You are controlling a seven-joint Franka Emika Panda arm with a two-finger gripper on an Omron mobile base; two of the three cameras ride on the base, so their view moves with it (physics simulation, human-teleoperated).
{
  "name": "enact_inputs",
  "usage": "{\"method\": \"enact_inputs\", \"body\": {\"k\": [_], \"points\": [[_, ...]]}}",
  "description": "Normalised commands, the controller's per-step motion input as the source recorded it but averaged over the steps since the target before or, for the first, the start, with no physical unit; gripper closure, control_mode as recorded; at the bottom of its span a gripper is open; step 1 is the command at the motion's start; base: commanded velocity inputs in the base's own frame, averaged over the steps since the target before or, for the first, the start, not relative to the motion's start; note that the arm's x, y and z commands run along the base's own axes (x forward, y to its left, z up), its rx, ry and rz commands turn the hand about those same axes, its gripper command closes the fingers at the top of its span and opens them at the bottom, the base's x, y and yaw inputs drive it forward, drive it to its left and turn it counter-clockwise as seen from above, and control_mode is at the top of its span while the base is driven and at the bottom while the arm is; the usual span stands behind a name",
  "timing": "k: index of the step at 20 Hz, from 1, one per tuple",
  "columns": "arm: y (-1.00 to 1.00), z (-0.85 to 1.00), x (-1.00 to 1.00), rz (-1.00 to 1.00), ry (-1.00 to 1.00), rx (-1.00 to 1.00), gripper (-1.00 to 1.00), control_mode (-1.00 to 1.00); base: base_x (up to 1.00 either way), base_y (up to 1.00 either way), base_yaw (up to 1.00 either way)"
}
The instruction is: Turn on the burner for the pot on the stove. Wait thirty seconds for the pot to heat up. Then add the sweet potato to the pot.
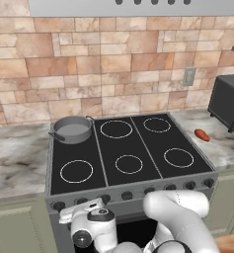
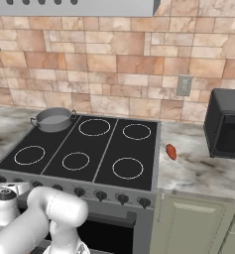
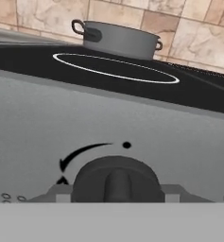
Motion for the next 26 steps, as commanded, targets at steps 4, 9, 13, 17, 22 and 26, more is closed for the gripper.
{"method": "enact_inputs", "body": {"k": [4, 9, 13, 17, 22, 26], "points": [[0.19, -0.50, -0.41, 0.40, -0.01, -0.25, 1.00, -1.00, 0.00, 0.00, 0.00], [0.16, -0.43, -0.34, 0.39, -0.04, -0.24, 1.00, -1.00, 0.00, 0.00, 0.00], [0.18, -0.22, -0.72, 0.34, -0.24, -0.23, 1.00, -1.00, 0.00, 0.00, 0.00], [0.15, -0.24, -0.42, 0.28, -0.12, -0.20, 1.00, -1.00, 0.00, 0.00, 0.00], [0.20, -0.30, -0.30, 0.26, -0.03, -0.20, 1.00, -1.00, 0.00, 0.00, 0.00], [0.24, -0.38, -0.24, 0.26, 0.00, -0.21, 1.00, -1.00, 0.00, 0.00, 0.00]]}}
